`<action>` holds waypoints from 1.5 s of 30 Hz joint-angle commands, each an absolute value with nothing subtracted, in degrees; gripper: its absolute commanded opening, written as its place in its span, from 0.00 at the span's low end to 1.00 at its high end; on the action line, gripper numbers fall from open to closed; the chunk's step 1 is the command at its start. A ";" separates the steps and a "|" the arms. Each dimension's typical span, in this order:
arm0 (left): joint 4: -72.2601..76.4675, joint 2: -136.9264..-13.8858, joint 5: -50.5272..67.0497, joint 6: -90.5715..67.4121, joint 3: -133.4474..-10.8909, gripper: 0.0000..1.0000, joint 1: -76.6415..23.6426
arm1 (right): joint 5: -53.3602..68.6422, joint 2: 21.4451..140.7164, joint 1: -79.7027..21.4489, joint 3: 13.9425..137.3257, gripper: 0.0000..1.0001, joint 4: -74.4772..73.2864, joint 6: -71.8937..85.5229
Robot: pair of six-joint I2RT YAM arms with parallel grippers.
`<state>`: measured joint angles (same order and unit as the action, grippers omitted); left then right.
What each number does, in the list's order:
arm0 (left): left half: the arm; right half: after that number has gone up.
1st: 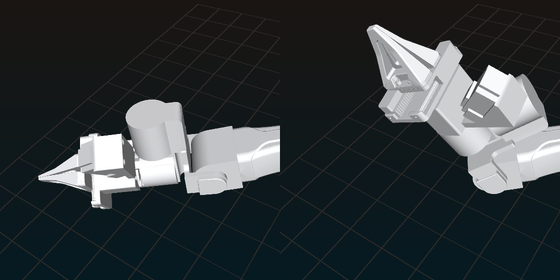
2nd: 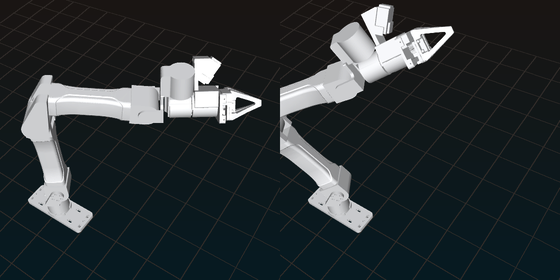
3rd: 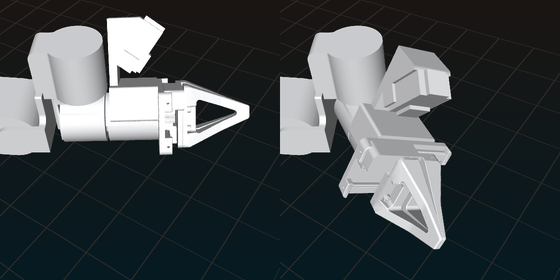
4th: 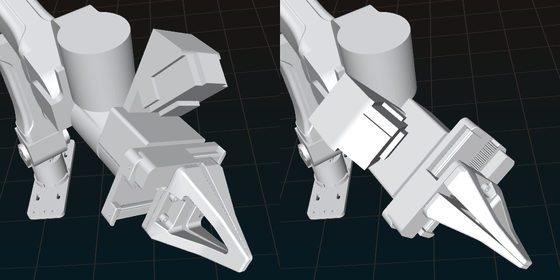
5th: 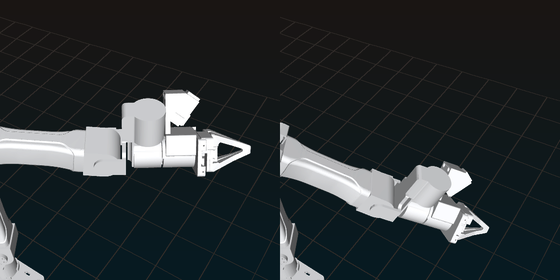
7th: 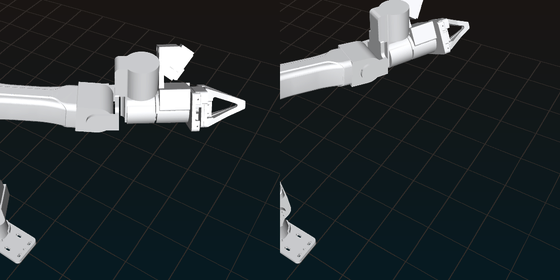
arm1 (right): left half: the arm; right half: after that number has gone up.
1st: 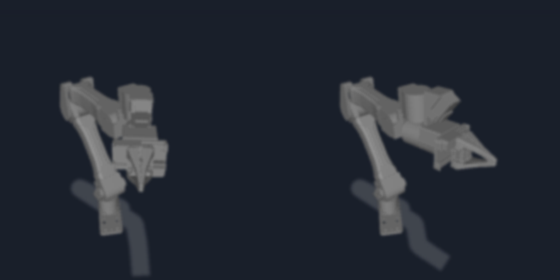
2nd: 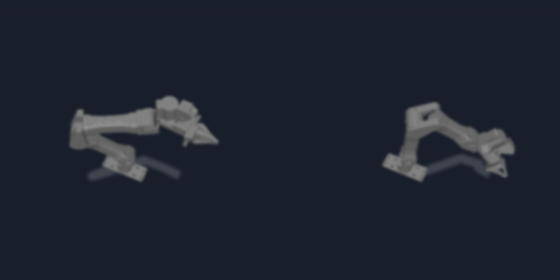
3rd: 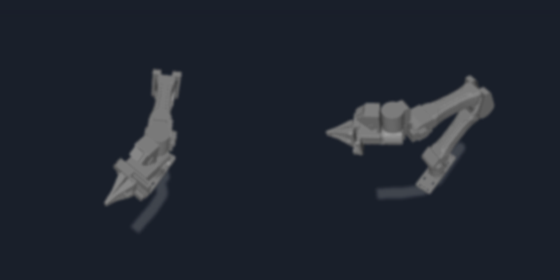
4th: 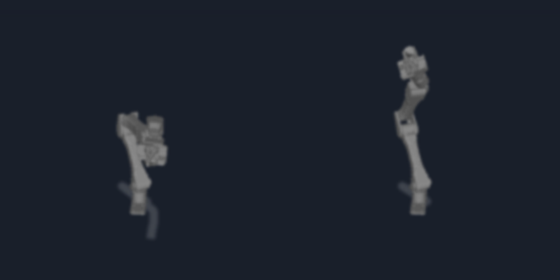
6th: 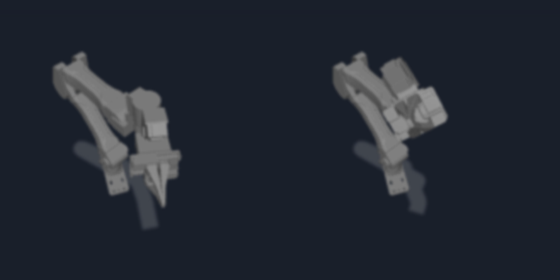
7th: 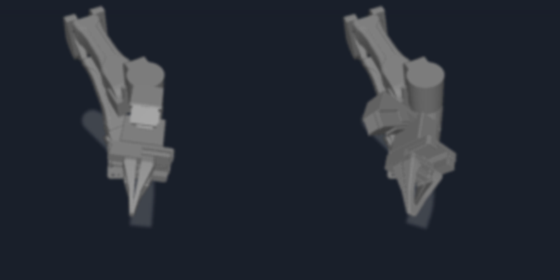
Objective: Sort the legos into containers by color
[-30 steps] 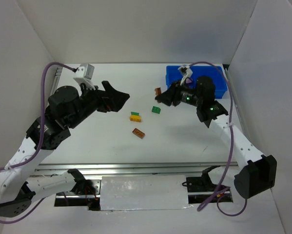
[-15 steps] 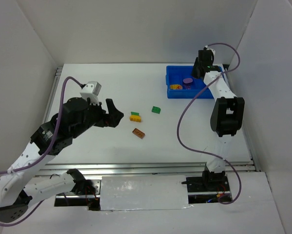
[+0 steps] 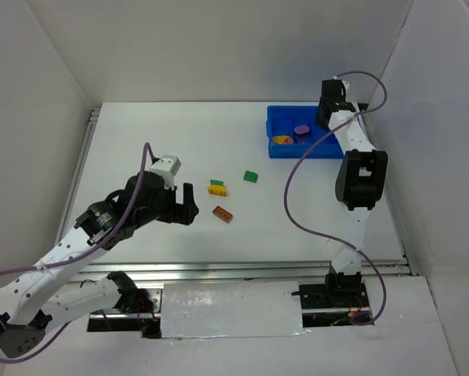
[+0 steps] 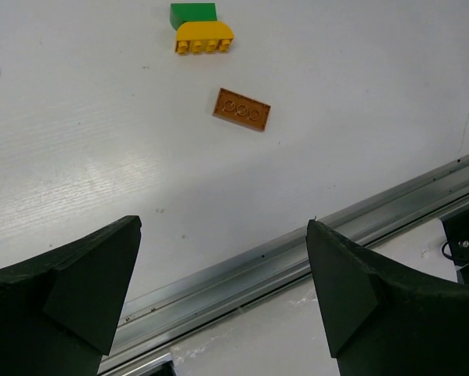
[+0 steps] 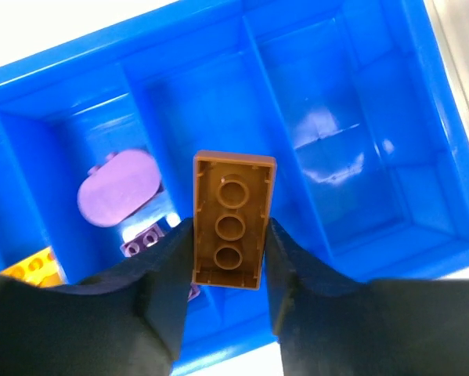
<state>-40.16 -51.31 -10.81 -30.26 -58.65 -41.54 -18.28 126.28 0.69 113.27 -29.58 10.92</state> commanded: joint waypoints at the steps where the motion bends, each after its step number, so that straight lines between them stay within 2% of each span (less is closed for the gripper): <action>1: -37.97 -51.59 -10.02 -30.32 -59.50 1.00 -41.22 | -18.38 128.76 1.58 117.50 0.48 -31.37 9.76; 2: -37.79 -51.68 -9.85 -30.41 -59.50 1.00 -41.31 | -17.67 128.93 1.76 118.64 0.50 -31.81 9.93; 3: -37.62 -51.94 -9.76 -30.76 -59.50 1.00 -41.22 | -17.58 128.94 1.76 119.09 0.58 -31.99 10.19; 5: -37.79 -52.82 -9.84 -31.37 -59.50 1.00 -41.22 | -16.18 128.50 1.67 120.14 0.64 -32.52 10.63; 6: -37.88 -53.08 -9.50 -31.72 -59.50 1.00 -41.22 | -15.56 127.63 1.76 120.49 0.71 -32.52 10.90; 7: -37.97 -53.35 -9.32 -31.99 -59.41 1.00 -41.22 | -14.95 127.01 1.76 120.59 0.98 -32.43 11.16; 8: -37.88 -53.70 -9.06 -32.17 -59.24 1.00 -41.22 | -14.42 126.39 1.76 120.76 1.00 -32.43 11.25; 13: -37.53 -55.28 -8.52 -34.10 -59.50 0.99 -41.31 | -7.84 119.55 0.36 122.52 1.00 -37.17 12.92; 18: -38.32 -55.11 -15.01 -40.68 -61.60 1.00 -41.22 | 4.64 98.15 -10.70 98.13 0.99 -30.69 12.66; 19: -40.50 -55.02 -16.94 -42.35 -62.31 0.99 -41.13 | 7.96 95.65 -15.51 90.69 0.99 -28.15 12.40; 22: -45.42 -54.93 -24.68 -47.98 -64.59 1.00 -40.78 | 9.67 88.78 -23.79 79.32 0.99 -23.57 12.92; 23: -46.31 -54.93 -27.83 -49.29 -65.12 1.00 -40.52 | 9.32 88.07 -29.30 77.71 0.98 -23.29 12.92; 27: -51.06 -55.72 -31.64 -49.40 -69.16 1.00 -38.24 | 4.66 87.54 -39.10 72.87 0.97 -22.86 13.53; 32: -47.39 -53.44 -26.64 -41.24 -68.47 1.00 -36.30 | 3.88 92.00 -45.77 71.01 0.96 -24.08 11.17; 45: -41.22 -49.48 -20.13 -32.96 -59.24 0.99 -34.02 | -5.18 107.13 -50.89 76.54 0.90 -26.27 15.11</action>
<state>-44.64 -49.69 -22.20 -35.70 -59.55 -35.24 -1.02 105.08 -50.09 72.58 -25.65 13.56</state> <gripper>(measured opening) 0.994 0.909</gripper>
